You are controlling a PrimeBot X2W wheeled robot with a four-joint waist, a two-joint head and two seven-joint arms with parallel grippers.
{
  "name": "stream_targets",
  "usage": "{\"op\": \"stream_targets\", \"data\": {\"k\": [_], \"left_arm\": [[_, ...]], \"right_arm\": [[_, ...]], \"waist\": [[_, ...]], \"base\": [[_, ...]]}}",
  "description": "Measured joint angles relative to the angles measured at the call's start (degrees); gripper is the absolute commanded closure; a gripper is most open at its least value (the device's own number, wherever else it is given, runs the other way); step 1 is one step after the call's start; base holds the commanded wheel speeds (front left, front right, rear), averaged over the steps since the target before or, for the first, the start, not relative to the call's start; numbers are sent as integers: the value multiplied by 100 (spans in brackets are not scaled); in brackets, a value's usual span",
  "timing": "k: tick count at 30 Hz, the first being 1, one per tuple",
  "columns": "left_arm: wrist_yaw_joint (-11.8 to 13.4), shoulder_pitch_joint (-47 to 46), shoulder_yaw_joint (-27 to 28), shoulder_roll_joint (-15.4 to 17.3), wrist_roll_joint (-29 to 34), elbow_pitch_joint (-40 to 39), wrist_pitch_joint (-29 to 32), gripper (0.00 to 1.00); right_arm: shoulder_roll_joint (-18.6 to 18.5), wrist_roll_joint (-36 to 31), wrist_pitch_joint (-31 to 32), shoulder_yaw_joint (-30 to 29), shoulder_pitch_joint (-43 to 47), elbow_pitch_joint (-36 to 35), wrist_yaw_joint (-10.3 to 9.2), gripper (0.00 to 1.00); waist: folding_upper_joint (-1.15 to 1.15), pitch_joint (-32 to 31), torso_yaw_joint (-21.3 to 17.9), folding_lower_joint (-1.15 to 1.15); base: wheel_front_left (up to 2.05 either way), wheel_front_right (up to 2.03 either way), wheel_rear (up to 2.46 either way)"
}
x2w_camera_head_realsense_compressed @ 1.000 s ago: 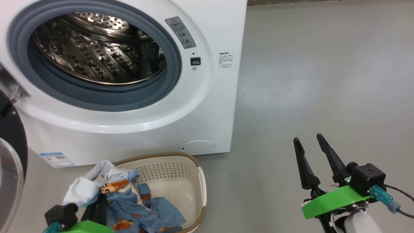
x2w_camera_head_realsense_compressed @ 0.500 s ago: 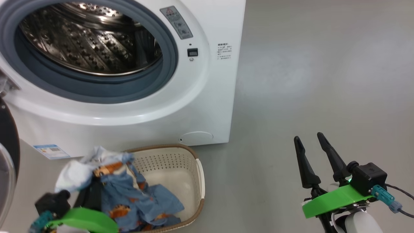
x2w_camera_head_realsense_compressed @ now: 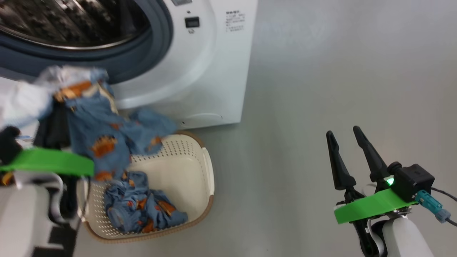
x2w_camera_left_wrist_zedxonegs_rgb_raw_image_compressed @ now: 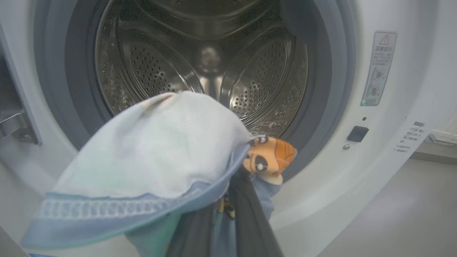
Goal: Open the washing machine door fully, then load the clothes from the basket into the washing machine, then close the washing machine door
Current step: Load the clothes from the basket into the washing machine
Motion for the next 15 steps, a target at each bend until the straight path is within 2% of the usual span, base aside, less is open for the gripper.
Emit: {"op": "stream_targets", "data": {"k": [7,15], "left_arm": [[-1,-1184,-26,439,-577,287,-2,100],[-1,-2664,-227,1077,-859,922,57,100]], "right_arm": [[-2,26,0,40,-246,-147,0,0],[-1,238,0,89,-487,-297,0,0]], "waist": [[0,597,-236,0],[0,1331,-585,0]], "base": [[0,0,0],[0,0,0]]}}
